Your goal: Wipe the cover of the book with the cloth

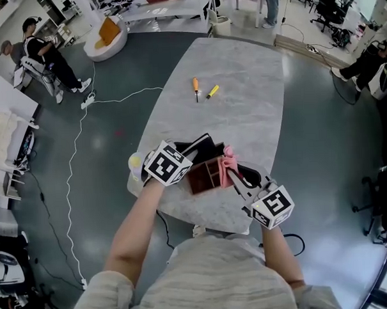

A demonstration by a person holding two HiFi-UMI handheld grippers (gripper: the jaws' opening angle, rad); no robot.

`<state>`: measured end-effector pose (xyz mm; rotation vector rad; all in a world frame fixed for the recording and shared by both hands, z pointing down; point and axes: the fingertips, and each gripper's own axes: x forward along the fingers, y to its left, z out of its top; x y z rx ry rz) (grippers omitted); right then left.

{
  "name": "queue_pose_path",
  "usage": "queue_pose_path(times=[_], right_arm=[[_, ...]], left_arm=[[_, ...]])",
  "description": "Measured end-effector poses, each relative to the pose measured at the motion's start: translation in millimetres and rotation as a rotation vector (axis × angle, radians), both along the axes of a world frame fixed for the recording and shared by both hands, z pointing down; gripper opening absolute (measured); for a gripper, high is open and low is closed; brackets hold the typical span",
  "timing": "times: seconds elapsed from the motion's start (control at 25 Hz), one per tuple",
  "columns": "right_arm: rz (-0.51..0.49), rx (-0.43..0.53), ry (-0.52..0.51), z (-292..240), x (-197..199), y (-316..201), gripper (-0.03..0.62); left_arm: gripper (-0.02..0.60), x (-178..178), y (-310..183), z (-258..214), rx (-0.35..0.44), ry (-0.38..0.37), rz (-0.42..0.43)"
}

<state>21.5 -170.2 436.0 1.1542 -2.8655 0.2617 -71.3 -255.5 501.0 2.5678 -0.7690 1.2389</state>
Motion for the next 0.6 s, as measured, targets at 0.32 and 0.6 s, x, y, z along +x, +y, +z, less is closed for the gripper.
queue_pose_path(times=[0.32,0.6], right_arm=[[-0.039,0.019,-0.012,-7,-10,-1,0.054],[-0.061,0.008,-0.01,-4,-9,2,0.054]], left_arm=[[0.078,-10,6,-56,0.073,0.129,-0.14],[0.078,-17,29,-53,-0.066,0.434,-0.42]])
